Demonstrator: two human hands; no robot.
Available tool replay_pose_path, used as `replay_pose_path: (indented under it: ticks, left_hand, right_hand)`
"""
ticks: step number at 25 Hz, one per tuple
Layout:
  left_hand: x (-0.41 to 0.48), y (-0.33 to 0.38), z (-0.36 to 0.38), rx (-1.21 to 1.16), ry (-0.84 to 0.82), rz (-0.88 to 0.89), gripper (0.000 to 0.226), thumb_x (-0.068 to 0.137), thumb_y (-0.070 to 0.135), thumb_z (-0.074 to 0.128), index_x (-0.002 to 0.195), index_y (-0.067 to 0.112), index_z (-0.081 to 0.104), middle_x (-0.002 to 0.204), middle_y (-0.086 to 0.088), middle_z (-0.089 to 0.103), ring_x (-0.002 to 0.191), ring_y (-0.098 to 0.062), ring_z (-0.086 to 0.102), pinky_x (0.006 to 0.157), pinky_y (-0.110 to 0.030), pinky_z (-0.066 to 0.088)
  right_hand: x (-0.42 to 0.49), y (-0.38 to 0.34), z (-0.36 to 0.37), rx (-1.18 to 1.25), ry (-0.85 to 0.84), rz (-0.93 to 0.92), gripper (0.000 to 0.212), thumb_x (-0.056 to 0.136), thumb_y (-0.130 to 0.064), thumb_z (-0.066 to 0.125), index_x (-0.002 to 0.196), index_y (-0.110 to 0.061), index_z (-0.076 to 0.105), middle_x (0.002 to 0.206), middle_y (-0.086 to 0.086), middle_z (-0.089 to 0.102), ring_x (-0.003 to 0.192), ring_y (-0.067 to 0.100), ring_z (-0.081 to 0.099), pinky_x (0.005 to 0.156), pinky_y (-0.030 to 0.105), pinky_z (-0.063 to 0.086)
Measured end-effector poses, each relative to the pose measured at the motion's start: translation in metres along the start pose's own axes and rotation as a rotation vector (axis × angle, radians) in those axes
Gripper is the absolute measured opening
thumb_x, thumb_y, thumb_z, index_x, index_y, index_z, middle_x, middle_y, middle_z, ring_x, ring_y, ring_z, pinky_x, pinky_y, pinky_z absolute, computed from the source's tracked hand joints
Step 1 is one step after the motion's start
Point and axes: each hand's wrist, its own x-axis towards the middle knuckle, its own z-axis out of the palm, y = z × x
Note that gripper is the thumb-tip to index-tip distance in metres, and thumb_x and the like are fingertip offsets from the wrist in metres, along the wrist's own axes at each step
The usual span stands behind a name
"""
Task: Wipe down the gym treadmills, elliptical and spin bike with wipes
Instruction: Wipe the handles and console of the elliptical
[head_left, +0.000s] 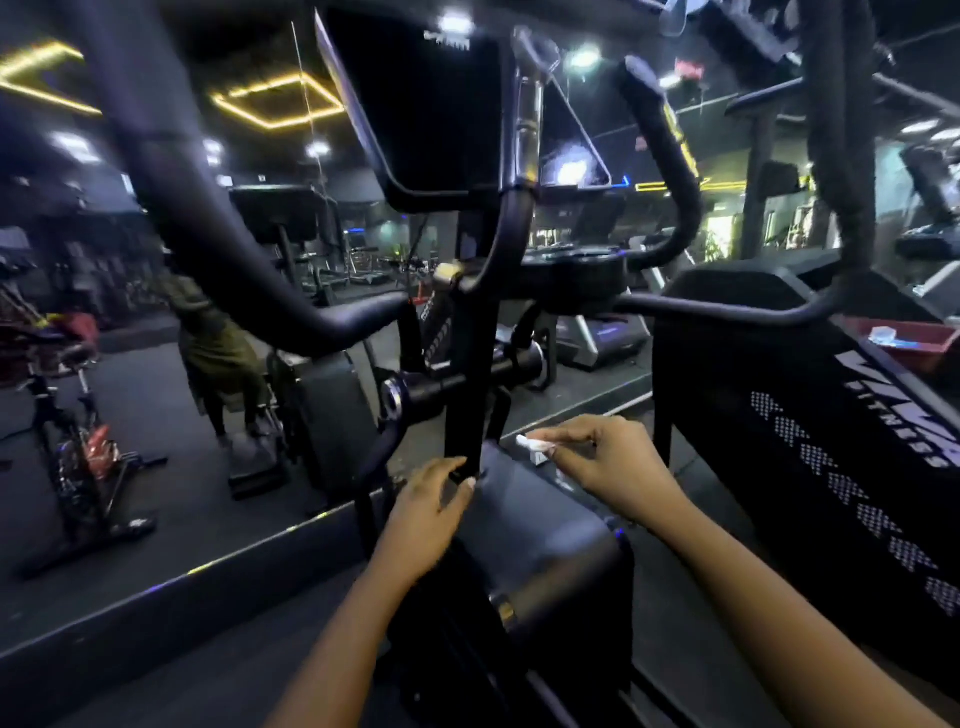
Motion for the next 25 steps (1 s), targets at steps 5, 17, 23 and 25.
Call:
replay_pose_path:
  ticks: [5, 17, 23, 25]
  left_hand:
    - [-0.127, -0.058, 0.035, 0.096, -0.249, -0.139, 0.044, 0.097, 0.028, 0.049, 0.138, 0.013, 0.044, 0.14, -0.004, 0.045, 0.127, -0.014, 0.043, 0.097, -0.01, 0.024]
    - [-0.289, -0.054, 0.075, 0.156, -0.537, -0.296, 0.05, 0.1, 0.035, 0.041, 0.144, 0.013, 0.035, 0.147, -0.006, 0.037, 0.13, -0.018, 0.041, 0.102, -0.02, 0.029]
    - [-0.296, -0.006, 0.13, 0.134, -0.662, -0.19, 0.052, 0.1, 0.035, 0.041, 0.147, 0.014, 0.03, 0.15, -0.005, 0.033, 0.135, -0.019, 0.034, 0.106, -0.025, 0.029]
    - [-0.297, 0.017, 0.154, 0.123, -0.713, -0.122, 0.052, 0.1, 0.035, 0.041, 0.146, 0.015, 0.031, 0.149, -0.005, 0.033, 0.135, -0.019, 0.035, 0.106, -0.025, 0.029]
  right_hand:
    - [-0.102, 0.031, 0.061, -0.105, -0.197, 0.189, 0.022, 0.085, -0.014, 0.061, 0.101, -0.023, 0.074, 0.09, -0.001, 0.074, 0.09, 0.002, 0.064, 0.074, 0.008, 0.042]
    - [-0.283, 0.039, 0.07, -0.079, -0.262, 0.484, 0.032, 0.084, -0.037, 0.066, 0.079, -0.008, 0.076, 0.076, 0.01, 0.073, 0.08, 0.01, 0.067, 0.06, 0.006, 0.041]
    - [-0.342, 0.067, 0.021, -0.108, -0.159, 0.63, 0.016, 0.086, -0.026, 0.065, 0.091, -0.016, 0.076, 0.077, 0.01, 0.073, 0.07, 0.001, 0.064, 0.056, 0.007, 0.036]
    - [-0.361, 0.073, -0.004, -0.145, -0.108, 0.664, 0.017, 0.087, -0.021, 0.062, 0.091, -0.011, 0.075, 0.077, 0.015, 0.072, 0.06, -0.001, 0.06, 0.054, 0.003, 0.035]
